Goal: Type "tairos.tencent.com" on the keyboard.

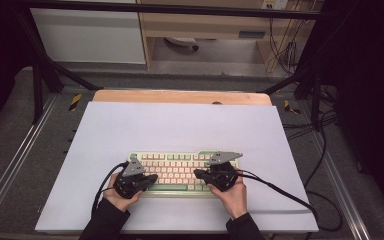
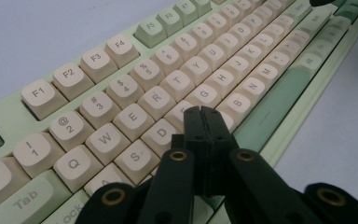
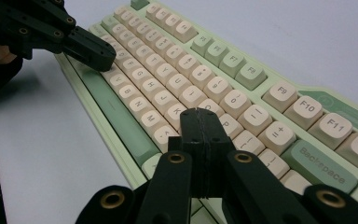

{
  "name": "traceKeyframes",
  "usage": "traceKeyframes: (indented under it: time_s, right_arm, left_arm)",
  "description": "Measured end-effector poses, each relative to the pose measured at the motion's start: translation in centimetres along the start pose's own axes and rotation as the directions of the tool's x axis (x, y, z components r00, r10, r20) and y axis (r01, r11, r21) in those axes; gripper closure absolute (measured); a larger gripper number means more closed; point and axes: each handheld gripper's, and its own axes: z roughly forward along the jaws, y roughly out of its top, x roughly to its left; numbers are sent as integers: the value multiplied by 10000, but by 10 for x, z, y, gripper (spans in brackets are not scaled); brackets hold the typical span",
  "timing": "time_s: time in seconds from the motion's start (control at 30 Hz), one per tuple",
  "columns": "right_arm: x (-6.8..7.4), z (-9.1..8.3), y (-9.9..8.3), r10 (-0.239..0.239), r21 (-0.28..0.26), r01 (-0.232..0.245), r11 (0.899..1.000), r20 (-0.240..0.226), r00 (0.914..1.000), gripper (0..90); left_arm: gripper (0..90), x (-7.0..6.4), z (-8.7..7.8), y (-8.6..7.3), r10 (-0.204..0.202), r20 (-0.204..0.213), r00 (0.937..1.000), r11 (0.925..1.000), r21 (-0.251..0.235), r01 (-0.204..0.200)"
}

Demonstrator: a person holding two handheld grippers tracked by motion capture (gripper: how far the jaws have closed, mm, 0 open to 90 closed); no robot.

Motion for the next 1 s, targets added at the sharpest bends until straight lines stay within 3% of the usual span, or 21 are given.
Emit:
traceKeyframes:
  time_s: [0.5, 1.0]
  right_arm:
    - [0, -1, 1, 36, -26, -36, 10000, 9, 10000, 900]
    - [0, -2, 1, 30, -29, -30, 10000, 4, 10000, 900]
  left_arm:
    - [900, -1, 2, -1, 79, -21, 10000, 9999, 67, -79]
    - [900, 3, -10, 1, -14, -85, 10000, 9996, -272, 12]
